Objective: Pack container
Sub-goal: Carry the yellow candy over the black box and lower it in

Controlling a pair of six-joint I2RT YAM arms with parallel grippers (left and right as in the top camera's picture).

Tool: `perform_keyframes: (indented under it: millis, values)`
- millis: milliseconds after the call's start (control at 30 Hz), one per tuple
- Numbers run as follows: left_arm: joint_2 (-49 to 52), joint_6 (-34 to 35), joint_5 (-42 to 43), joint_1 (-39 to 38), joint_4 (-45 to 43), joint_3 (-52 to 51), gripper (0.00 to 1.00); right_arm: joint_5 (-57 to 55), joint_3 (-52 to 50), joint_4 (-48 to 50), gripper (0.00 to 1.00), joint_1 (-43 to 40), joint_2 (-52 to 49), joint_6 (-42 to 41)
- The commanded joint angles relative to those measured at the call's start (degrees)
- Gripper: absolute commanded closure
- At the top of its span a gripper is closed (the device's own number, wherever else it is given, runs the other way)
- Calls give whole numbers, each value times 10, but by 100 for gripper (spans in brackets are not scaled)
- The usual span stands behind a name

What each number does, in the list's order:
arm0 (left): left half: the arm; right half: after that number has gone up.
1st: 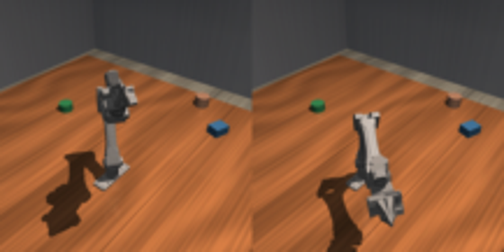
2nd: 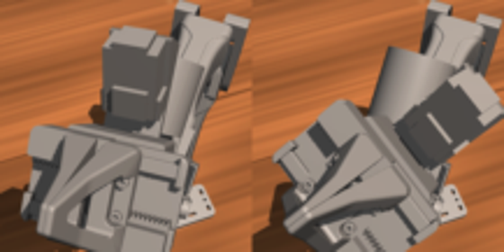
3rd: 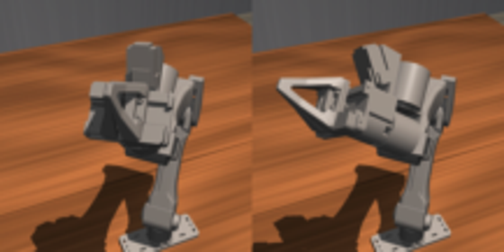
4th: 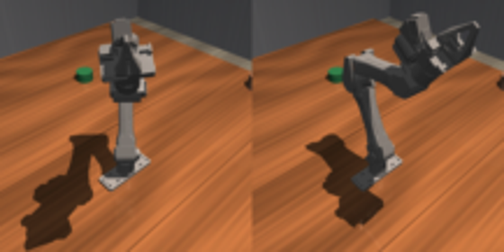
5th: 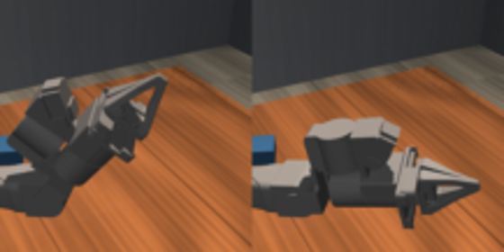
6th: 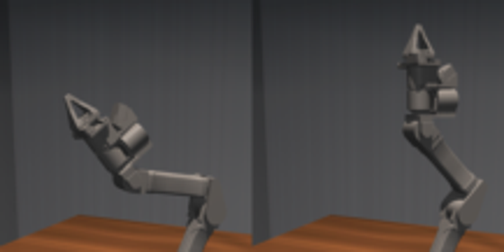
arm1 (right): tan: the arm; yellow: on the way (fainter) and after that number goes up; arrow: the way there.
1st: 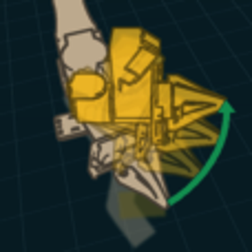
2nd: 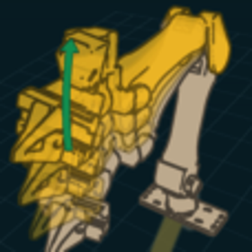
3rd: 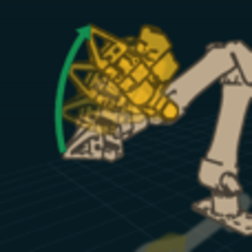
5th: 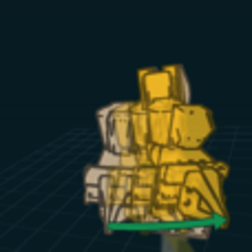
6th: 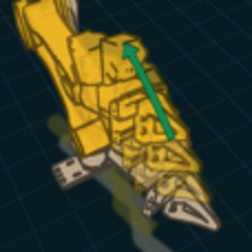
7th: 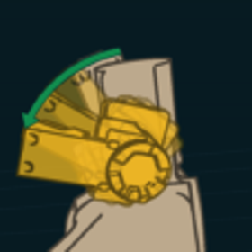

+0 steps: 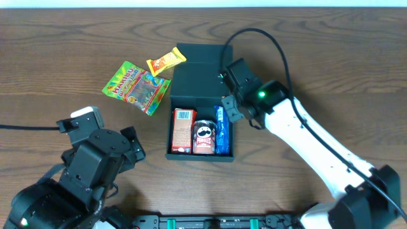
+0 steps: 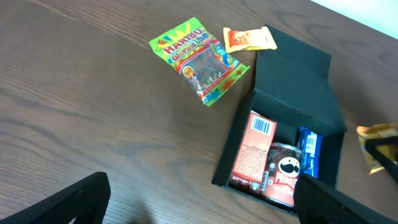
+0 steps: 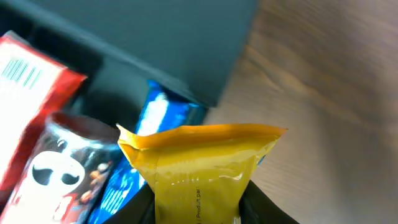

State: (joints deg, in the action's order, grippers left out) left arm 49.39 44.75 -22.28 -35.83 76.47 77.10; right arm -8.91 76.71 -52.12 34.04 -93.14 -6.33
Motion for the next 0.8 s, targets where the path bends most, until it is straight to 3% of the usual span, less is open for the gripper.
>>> perform_keyframes:
  millis: [0,167,467,767]
  values:
    - [0,-4,-6,2,1,12,5,54,33,-21,67,9,-19,117]
    - [0,-4,-6,2,1,12,5,80,43,-45,69,9,-36,182]
    - [0,-4,-6,2,1,12,5,191,43,5,66,-11,-71,245]
    - [0,-4,-6,2,1,12,5,193,43,27,64,-24,-103,323]
